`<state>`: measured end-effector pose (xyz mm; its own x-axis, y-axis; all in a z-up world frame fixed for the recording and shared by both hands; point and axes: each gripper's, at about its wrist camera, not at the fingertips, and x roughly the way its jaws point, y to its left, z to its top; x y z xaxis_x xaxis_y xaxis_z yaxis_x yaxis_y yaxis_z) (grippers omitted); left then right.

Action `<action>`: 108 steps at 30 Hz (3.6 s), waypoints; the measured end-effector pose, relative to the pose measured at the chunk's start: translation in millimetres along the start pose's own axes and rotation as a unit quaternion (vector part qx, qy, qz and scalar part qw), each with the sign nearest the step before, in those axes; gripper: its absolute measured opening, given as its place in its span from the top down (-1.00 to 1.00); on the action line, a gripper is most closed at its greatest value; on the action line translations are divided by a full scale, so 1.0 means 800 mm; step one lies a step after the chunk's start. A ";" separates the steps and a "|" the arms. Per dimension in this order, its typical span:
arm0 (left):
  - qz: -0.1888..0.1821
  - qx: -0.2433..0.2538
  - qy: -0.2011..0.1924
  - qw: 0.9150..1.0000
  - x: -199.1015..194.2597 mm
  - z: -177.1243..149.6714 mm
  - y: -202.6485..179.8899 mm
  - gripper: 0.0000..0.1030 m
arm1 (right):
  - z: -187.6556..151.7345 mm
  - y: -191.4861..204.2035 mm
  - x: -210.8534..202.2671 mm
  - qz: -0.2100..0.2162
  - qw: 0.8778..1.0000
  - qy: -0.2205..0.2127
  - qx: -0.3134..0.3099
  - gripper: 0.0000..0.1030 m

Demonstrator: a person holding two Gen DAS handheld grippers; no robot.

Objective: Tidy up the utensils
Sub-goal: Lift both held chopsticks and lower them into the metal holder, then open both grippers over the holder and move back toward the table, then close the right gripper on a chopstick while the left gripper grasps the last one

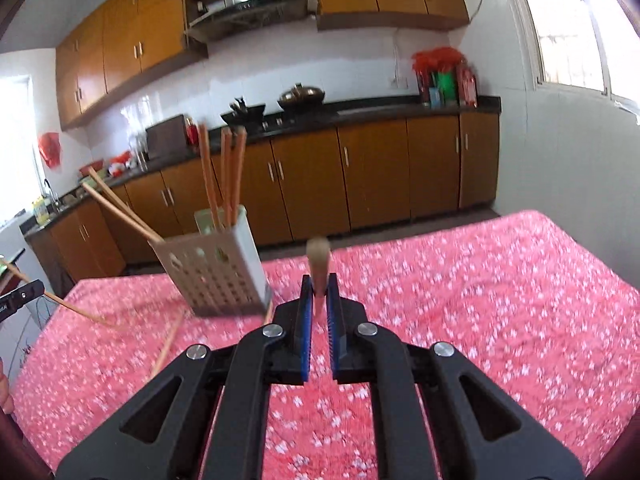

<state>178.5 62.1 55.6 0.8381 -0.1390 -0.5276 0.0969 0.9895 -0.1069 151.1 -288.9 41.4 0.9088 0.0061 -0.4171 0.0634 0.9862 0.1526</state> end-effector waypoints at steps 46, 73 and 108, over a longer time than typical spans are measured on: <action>-0.095 -0.006 -0.080 0.992 0.073 0.142 -0.086 0.70 | 0.130 0.109 0.037 0.069 0.989 -0.125 -0.033 0.52; -0.001 -0.029 0.098 0.995 0.076 -0.110 -0.008 0.52 | -0.149 0.071 0.092 0.061 0.971 0.231 -0.031 0.39; 0.053 -0.003 0.161 0.986 0.172 -0.125 0.009 0.75 | -0.128 0.019 0.139 -0.028 0.977 0.209 -0.034 0.84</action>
<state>240.7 46.6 -102.3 0.6296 -0.0419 -0.7758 0.0145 0.9990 -0.0421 211.0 -256.3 -94.5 0.6561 0.0047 -0.7547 0.0681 0.9955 0.0654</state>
